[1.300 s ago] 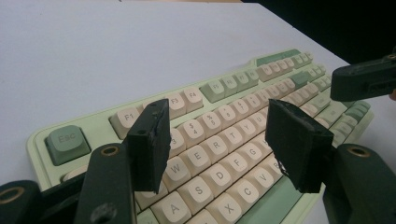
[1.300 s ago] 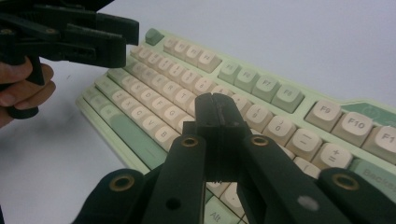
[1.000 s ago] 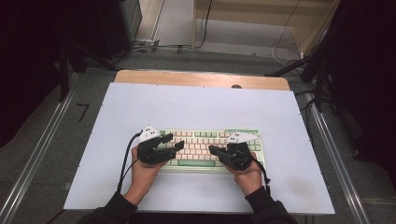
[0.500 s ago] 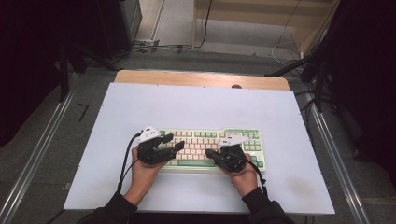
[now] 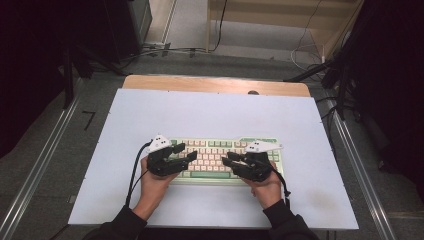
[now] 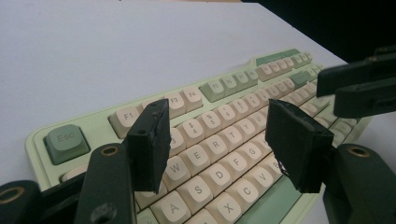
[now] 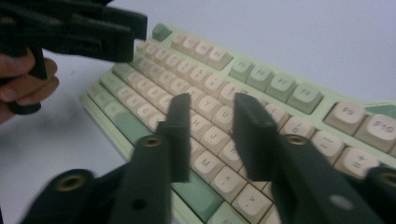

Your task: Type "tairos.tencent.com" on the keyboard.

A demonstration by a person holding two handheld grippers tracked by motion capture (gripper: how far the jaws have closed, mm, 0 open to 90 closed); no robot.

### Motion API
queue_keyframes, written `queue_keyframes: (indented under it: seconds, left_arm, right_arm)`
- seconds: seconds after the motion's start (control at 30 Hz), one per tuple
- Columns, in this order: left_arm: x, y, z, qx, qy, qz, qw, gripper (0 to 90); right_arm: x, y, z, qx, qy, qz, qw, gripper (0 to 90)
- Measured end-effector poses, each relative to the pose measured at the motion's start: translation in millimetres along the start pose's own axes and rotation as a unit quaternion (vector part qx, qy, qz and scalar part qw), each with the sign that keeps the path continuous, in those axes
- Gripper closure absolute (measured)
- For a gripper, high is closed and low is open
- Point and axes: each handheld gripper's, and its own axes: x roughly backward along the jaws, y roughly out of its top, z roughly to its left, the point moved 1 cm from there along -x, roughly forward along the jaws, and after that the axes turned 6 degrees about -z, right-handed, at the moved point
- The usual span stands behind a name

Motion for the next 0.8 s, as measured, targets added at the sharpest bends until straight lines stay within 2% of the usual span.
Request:
queue_keyframes:
  seconds: [0.1, 0.27, 0.63, 0.8]
  left_arm:
    - [0.1, 0.0, 0.4, 0.001, 0.001, 0.0, 1.0, 39.8]
    - [0.7, 0.1, 0.5, 0.003, 0.002, 0.0, 1.0, 38.5]
    - [1.3, 0.4, 2.7, 0.009, 0.008, -0.001, 0.9999, 32.4]
    - [1.6, 0.4, 3.2, 0.01, 0.009, -0.001, 0.9999, 32.4]
  right_arm:
    - [4.3, 1.1, -4.8, -0.011, -0.018, -0.007, 0.9998, 38.9]
    - [9.2, 1.5, -12.7, -0.028, -0.028, -0.009, 0.9992, 28.1]
    - [15.8, -0.2, -23.0, -0.04, -0.043, -0.009, 0.9982, 26.3]
    - [16.8, -0.6, -24.9, -0.044, -0.045, -0.008, 0.998, 26.3]
